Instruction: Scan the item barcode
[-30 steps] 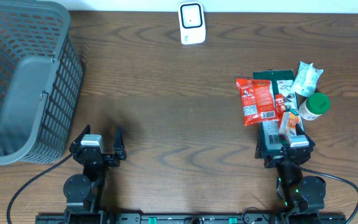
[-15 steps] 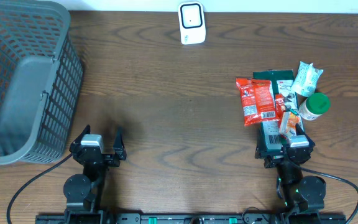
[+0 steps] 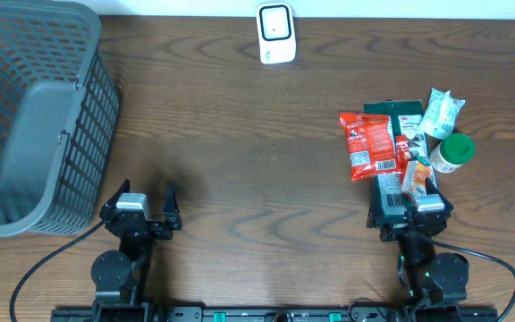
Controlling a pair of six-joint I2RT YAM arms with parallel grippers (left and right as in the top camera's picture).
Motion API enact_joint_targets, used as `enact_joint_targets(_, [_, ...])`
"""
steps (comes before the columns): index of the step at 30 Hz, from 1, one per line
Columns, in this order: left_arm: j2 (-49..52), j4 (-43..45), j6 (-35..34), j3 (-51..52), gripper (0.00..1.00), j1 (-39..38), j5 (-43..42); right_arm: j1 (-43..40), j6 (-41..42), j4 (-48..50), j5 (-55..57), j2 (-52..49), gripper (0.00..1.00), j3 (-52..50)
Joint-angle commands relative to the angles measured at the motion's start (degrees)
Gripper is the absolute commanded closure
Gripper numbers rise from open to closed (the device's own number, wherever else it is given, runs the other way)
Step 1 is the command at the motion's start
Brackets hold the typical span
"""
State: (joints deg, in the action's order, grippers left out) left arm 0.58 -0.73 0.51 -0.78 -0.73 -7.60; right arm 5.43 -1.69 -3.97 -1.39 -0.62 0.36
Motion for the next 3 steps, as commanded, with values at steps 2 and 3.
enact_joint_targets(2, [-0.3,-2.4,1.2,0.5,0.14,0.3,-2.4,0.5,1.0,-0.2,-0.2,0.3,0.01,0.0])
enact_joint_targets(3, [-0.3,-2.4,1.2,0.5,0.14,0.3,-2.4,0.5,1.0,-0.2,-0.2,0.3,0.01,0.0])
